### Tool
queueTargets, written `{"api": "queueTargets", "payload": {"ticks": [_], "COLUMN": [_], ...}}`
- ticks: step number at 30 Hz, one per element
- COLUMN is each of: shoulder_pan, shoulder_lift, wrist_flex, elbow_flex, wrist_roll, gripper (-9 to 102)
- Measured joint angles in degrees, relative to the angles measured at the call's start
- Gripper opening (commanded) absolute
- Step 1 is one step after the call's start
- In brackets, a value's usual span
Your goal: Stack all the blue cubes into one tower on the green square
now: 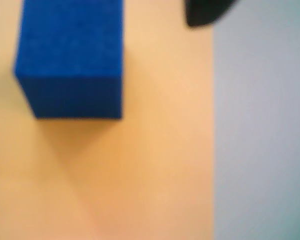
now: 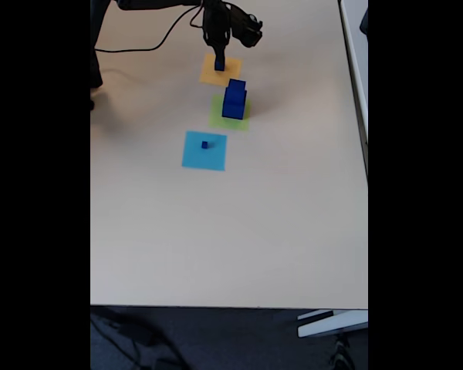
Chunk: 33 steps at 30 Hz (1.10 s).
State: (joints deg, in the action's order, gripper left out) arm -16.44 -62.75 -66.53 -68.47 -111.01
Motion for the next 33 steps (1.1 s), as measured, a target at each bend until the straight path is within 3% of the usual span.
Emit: {"api": "queueTargets", "payload": {"ticks": [33], "shoulder_pan": [0.5], "shoulder_lift": [1.1], "wrist_flex": [3.0], "elbow_flex": [-3.7], "wrist_roll": [0.7], "gripper": [20]}}
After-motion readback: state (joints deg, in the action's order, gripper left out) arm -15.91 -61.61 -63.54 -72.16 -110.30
